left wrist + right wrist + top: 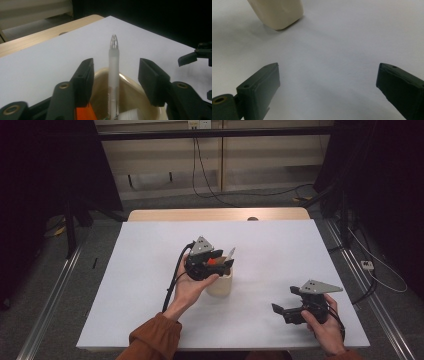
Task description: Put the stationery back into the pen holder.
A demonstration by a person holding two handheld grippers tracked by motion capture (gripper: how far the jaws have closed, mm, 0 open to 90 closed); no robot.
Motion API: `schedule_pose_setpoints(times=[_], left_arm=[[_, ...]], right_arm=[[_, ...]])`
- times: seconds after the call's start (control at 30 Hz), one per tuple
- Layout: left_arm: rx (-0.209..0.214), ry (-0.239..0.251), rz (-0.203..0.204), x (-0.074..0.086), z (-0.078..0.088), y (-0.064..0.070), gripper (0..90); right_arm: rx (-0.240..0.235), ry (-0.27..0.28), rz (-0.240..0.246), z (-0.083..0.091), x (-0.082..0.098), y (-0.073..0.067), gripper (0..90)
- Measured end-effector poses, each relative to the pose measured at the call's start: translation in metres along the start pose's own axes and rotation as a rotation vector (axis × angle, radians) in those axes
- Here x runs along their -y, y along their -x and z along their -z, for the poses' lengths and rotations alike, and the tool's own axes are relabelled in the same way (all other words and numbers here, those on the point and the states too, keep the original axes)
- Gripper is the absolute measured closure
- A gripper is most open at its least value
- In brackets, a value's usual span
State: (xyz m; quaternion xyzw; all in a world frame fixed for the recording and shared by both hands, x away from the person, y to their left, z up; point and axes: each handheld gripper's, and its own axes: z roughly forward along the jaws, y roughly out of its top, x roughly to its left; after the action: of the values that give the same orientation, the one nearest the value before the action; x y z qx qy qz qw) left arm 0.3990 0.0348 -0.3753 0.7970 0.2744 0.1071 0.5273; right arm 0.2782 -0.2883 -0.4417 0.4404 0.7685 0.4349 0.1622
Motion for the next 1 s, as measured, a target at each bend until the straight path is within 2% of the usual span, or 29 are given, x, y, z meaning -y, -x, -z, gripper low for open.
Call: schedule_pose_setpoints(times=[0.07,0.2,0.37,0.43,0.57,0.73,0.8,0.9,1.0], left_arm=[[-0.004,0.007,0.008,-0.001,0.001,-0.002,44.5],[-0.034,0.007,-0.002,-0.003,0.002,-0.006,41.4],[-0.06,0.004,0.007,-0.005,0.001,-0.01,27.5],[-0.074,-0.01,-0.006,-0.006,0.002,-0.01,21.1],[-0.085,-0.002,-0.009,-0.007,0.006,-0.011,15.7],[-0.071,-0.031,-0.02,-0.006,0.01,-0.013,7.3],[-0.086,-0.035,-0.027,-0.006,0.011,-0.014,5.8],[-0.086,-0.026,-0.019,-0.006,0.015,-0.015,5.8],[-0.119,-0.039,-0.037,-0.006,0.019,-0.013,5.7]], right_arm=[[-0.001,0.001,0.0,0.0,0.0,0.0,5.3],[-0.001,-0.001,-0.005,0.0,0.001,0.001,5.3],[-0.001,0.0,-0.014,-0.001,0.002,0.003,5.3],[-0.001,-0.001,-0.015,-0.001,0.002,0.003,5.3],[0.002,0.0,-0.017,0.001,0.002,0.004,5.3],[0.005,0.009,-0.017,0.001,0.002,0.003,5.3],[0.003,0.009,-0.016,0.0,0.002,0.003,5.3],[0.007,0.02,-0.022,0.0,0.001,0.002,5.3],[0.015,0.035,-0.036,0.0,0.001,0.001,5.3]])
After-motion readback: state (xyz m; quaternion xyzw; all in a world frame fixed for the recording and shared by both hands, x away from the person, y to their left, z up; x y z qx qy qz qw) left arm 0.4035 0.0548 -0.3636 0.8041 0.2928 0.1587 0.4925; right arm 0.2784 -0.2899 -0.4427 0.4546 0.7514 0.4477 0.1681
